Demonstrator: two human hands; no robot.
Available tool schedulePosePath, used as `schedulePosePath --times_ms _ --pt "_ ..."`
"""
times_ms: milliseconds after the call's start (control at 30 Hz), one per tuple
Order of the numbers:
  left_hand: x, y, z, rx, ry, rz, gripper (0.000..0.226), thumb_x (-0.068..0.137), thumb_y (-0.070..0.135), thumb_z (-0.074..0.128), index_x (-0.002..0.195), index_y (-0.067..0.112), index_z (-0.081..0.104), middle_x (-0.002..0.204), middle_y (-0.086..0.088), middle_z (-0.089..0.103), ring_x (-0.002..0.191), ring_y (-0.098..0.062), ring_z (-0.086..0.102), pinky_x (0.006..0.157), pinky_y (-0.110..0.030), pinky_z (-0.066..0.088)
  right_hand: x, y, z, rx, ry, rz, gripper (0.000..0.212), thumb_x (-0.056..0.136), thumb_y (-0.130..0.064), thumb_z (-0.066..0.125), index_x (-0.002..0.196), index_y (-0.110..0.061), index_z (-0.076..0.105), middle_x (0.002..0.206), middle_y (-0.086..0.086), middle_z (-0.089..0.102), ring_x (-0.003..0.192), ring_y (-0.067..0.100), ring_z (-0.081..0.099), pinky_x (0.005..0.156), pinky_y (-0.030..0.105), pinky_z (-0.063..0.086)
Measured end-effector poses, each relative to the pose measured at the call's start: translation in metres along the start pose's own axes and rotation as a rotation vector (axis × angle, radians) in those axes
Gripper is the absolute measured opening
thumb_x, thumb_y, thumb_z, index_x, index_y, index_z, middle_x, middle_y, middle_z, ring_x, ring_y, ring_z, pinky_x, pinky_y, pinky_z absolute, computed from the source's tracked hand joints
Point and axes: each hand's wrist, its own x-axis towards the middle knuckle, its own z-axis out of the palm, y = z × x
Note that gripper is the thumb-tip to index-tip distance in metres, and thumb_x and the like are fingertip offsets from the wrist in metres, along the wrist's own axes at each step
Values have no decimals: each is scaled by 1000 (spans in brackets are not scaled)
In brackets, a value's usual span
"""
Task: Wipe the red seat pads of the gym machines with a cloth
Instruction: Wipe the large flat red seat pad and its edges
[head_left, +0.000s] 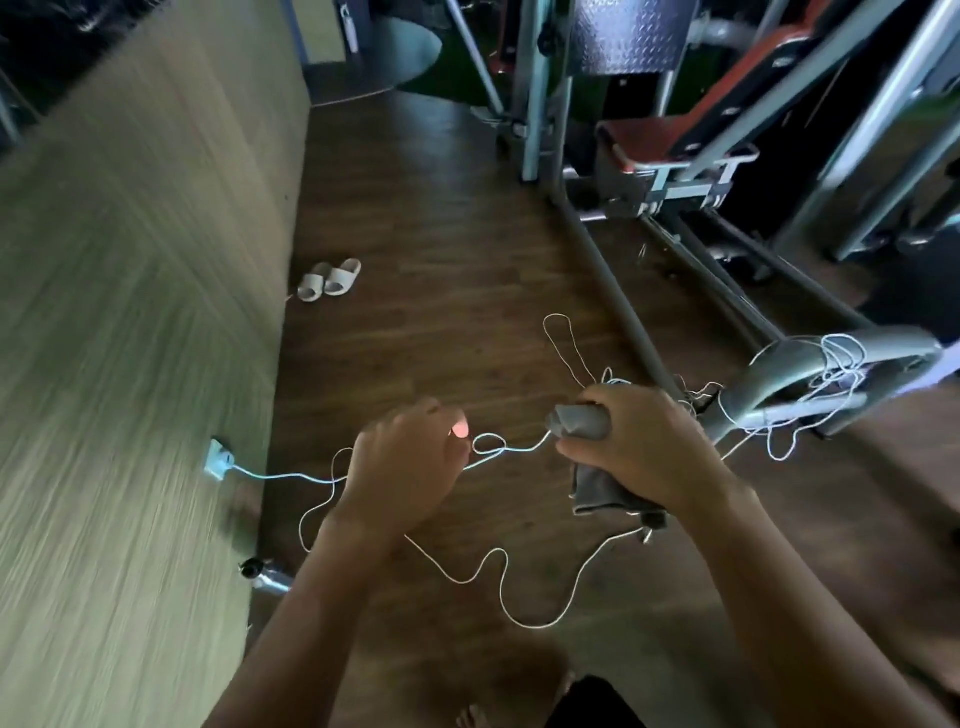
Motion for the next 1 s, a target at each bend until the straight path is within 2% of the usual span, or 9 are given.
schedulePosePath --times_ms 133,200,333,567,667,733,800,900,1000 --pt "22 -16 -9 44 16 -7 18 97 35 54 109 30 67 108 9 63 98 -17 62 75 -30 43 31 -17 1 1 -31 -48 31 78 -50 76 100 -31 67 86 -11 67 82 12 64 78 39 54" --pt "40 -21 -10 42 23 -24 18 97 37 55 109 31 67 109 9 63 98 -17 63 72 -30 39 50 -19 4 4 -31 -66 32 77 -49 77 102 -31 68 89 -11 68 85 13 65 78 37 52" --pt "92 -20 -3 14 15 -53 18 96 41 56 107 32 67 104 9 63 96 -17 64 75 -31 45 101 -12 12 54 -12 -94 35 78 -49 77 107 -34 67 95 -13 67 87 11 63 75 33 49" --pt "229 4 14 64 -15 -102 19 96 42 55 105 31 67 102 9 61 96 -16 63 73 -29 38 235 31 -11 85 -10 -132 36 80 -49 77 112 -36 66 96 -15 67 85 7 63 76 29 51" --pt "293 23 14 32 -14 -133 18 95 43 56 102 31 67 102 11 62 94 -16 62 72 -30 36 292 50 -37 84 -38 -134 39 80 -48 77 115 -37 66 98 -14 67 89 10 64 82 34 53" --pt "336 37 15 17 6 -139 18 95 43 55 102 30 67 102 10 64 94 -18 63 73 -30 38 331 62 -53 77 -29 -150 39 80 -48 76 116 -37 65 98 -16 63 91 13 63 84 38 52" --pt "375 50 16 -17 25 -138 18 94 42 56 99 29 67 101 10 67 93 -19 64 75 -31 44 366 74 -67 54 -12 -159 39 80 -48 75 116 -38 64 98 -16 59 91 14 62 82 37 50" --pt "430 62 22 -44 28 -130 17 94 42 57 98 28 67 102 11 67 92 -18 65 77 -31 46 415 93 -82 34 0 -140 38 80 -50 74 115 -40 63 102 -13 62 90 13 61 80 34 50" --pt "480 68 28 -54 23 -94 18 94 41 57 100 29 68 102 12 66 92 -15 64 75 -30 46 462 108 -95 27 4 -116 35 80 -52 74 110 -37 65 98 -15 61 86 11 61 78 35 51"
